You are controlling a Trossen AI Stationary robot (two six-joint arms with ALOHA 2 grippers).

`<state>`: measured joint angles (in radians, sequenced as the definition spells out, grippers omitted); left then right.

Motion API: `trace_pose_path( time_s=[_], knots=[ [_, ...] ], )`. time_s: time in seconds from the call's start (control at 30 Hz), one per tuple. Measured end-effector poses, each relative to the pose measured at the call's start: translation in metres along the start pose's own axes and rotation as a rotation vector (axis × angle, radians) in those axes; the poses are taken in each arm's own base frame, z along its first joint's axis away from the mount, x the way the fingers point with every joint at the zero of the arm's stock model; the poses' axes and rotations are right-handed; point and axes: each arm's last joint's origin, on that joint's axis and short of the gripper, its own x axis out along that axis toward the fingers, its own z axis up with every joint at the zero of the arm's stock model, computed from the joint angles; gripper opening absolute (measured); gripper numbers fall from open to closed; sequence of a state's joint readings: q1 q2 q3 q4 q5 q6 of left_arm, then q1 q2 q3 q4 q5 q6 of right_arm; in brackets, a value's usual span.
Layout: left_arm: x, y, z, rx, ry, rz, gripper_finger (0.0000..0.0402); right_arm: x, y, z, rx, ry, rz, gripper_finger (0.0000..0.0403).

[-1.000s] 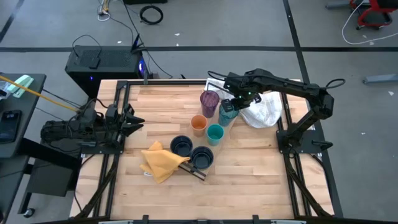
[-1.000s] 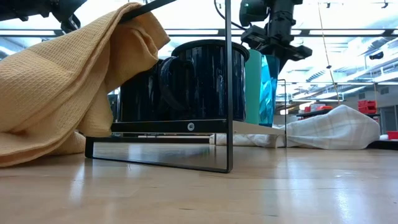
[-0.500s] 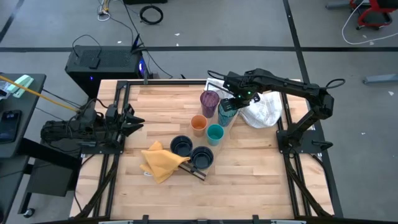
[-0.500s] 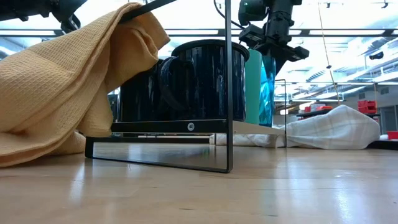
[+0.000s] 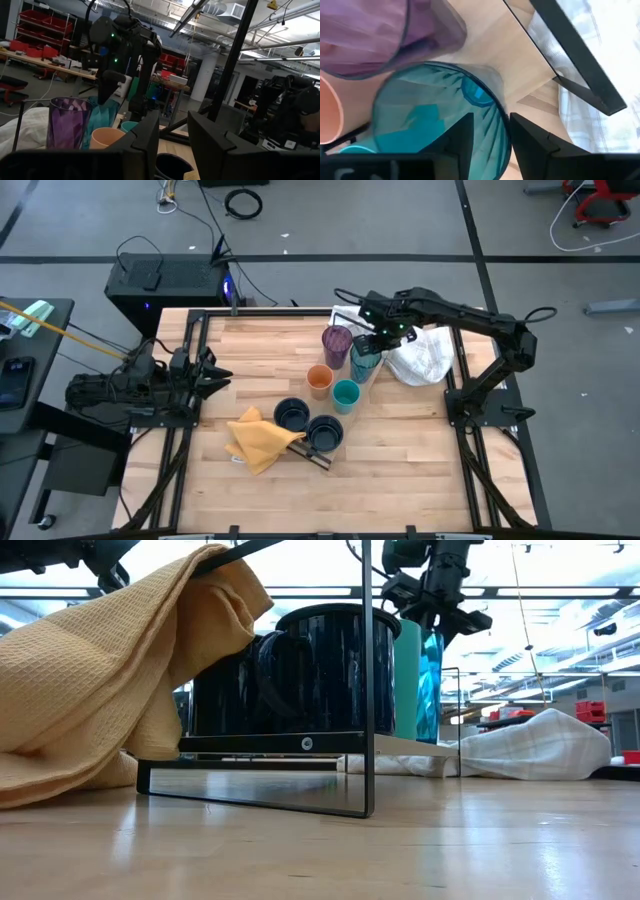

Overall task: Stack small to large cups/mugs on shelf
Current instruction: Put the blue cup on the shelf, then return to Home Position

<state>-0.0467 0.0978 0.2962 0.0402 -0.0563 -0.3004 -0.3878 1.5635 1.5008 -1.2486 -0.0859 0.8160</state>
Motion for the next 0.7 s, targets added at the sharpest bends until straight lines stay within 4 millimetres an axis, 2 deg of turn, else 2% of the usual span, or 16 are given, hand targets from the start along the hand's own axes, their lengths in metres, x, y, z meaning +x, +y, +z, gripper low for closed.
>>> trace_pose_path(
  time_s=[0.2, 0.5, 0.6, 0.7],
  knots=[
    [0.0, 0.0, 0.0, -0.002, 0.0, 0.0, 0.011, -0.014, 0.001, 0.001, -0.003, -0.011, 0.005, 0.0131],
    [0.0, 0.0, 0.0, -0.002, 0.0, -0.001, 0.011, -0.028, -0.003, -0.007, -0.02, 0.048, -0.058, 0.013],
    [0.0, 0.0, 0.0, -0.002, 0.0, -0.001, 0.011, -0.041, 0.003, -0.009, -0.054, 0.028, -0.032, 0.013],
    [0.0, 0.0, 0.0, -0.002, 0.0, -0.001, 0.011, -0.062, 0.009, -0.012, -0.096, -0.005, 0.01, 0.013]
  ],
)
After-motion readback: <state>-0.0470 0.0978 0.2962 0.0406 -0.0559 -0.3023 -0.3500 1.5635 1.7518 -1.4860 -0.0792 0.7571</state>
